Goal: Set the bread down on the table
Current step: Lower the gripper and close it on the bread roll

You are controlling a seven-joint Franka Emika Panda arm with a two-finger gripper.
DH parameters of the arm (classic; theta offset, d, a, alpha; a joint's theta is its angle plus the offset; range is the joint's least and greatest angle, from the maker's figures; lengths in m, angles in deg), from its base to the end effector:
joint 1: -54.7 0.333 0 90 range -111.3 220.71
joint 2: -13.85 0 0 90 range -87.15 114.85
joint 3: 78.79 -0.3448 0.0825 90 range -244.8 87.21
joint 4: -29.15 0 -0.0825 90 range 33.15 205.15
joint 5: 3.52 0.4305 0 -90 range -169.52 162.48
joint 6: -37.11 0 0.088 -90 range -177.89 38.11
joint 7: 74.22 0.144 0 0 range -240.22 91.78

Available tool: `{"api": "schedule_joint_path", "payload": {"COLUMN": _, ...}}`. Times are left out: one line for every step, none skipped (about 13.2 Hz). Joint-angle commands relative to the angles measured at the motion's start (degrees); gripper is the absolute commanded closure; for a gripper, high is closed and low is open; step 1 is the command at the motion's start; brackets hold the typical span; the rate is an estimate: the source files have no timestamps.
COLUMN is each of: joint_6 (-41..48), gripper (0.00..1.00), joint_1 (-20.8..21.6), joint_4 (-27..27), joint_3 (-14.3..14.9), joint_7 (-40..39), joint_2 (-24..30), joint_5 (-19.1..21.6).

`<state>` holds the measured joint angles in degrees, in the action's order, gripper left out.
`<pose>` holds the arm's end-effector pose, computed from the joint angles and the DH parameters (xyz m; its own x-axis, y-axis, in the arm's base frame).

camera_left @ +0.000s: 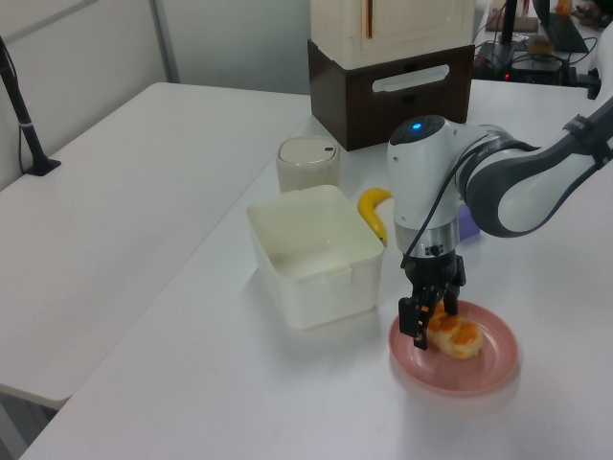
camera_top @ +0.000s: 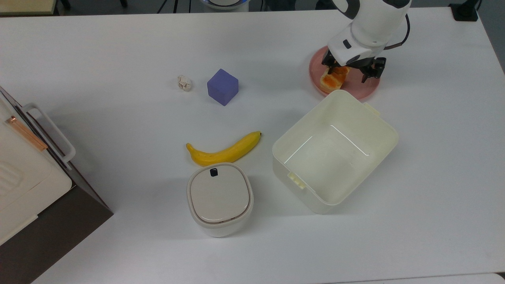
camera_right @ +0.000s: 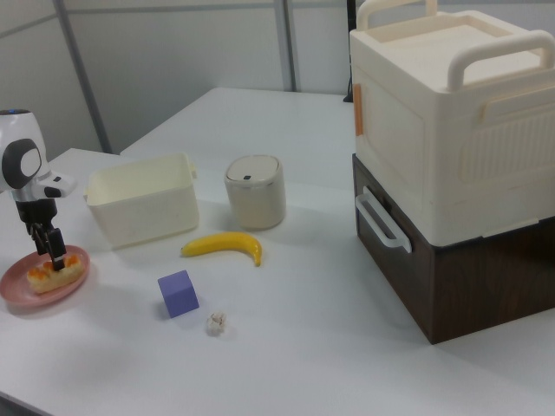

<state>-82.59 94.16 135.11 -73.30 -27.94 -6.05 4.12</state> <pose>0.5438 0.3824 0.2924 0.9518 -0.2786 -0.1287 -0.2777 -0.9603 0.0253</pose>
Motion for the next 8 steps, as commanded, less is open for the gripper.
{"api": "schedule_joint_path", "payload": {"joint_6": -0.7, "gripper": 0.14, "joint_1": 1.4, "joint_4": 0.5, "joint_3": 1.0, "joint_7": 0.0, "joint_2": 0.2, "joint_5": 0.0}}
{"api": "schedule_joint_path", "payload": {"joint_6": -0.4, "gripper": 0.28, "joint_1": 1.3, "joint_4": 0.5, "joint_3": 1.0, "joint_7": -2.4, "joint_2": 0.0, "joint_5": 0.0}}
{"api": "schedule_joint_path", "payload": {"joint_6": 0.0, "gripper": 0.42, "joint_1": 0.8, "joint_4": 0.5, "joint_3": 1.0, "joint_7": -4.2, "joint_2": 0.1, "joint_5": 0.1}}
{"api": "schedule_joint_path", "payload": {"joint_6": 0.1, "gripper": 0.56, "joint_1": 0.6, "joint_4": 0.6, "joint_3": 1.0, "joint_7": -6.3, "joint_2": 0.1, "joint_5": 0.1}}
{"api": "schedule_joint_path", "payload": {"joint_6": 0.6, "gripper": 0.66, "joint_1": 0.5, "joint_4": 0.6, "joint_3": 1.1, "joint_7": -7.9, "joint_2": 0.2, "joint_5": 0.1}}
{"api": "schedule_joint_path", "payload": {"joint_6": 1.3, "gripper": 0.78, "joint_1": 0.5, "joint_4": 0.5, "joint_3": 1.4, "joint_7": -9.8, "joint_2": 0.2, "joint_5": 0.0}}
{"api": "schedule_joint_path", "payload": {"joint_6": 1.8, "gripper": 0.85, "joint_1": 0.3, "joint_4": 0.4, "joint_3": 1.5, "joint_7": -10.9, "joint_2": 0.2, "joint_5": 0.1}}
{"api": "schedule_joint_path", "payload": {"joint_6": 2.1, "gripper": 0.91, "joint_1": -0.2, "joint_4": 0.3, "joint_3": 1.5, "joint_7": -11.9, "joint_2": 0.5, "joint_5": 0.1}}
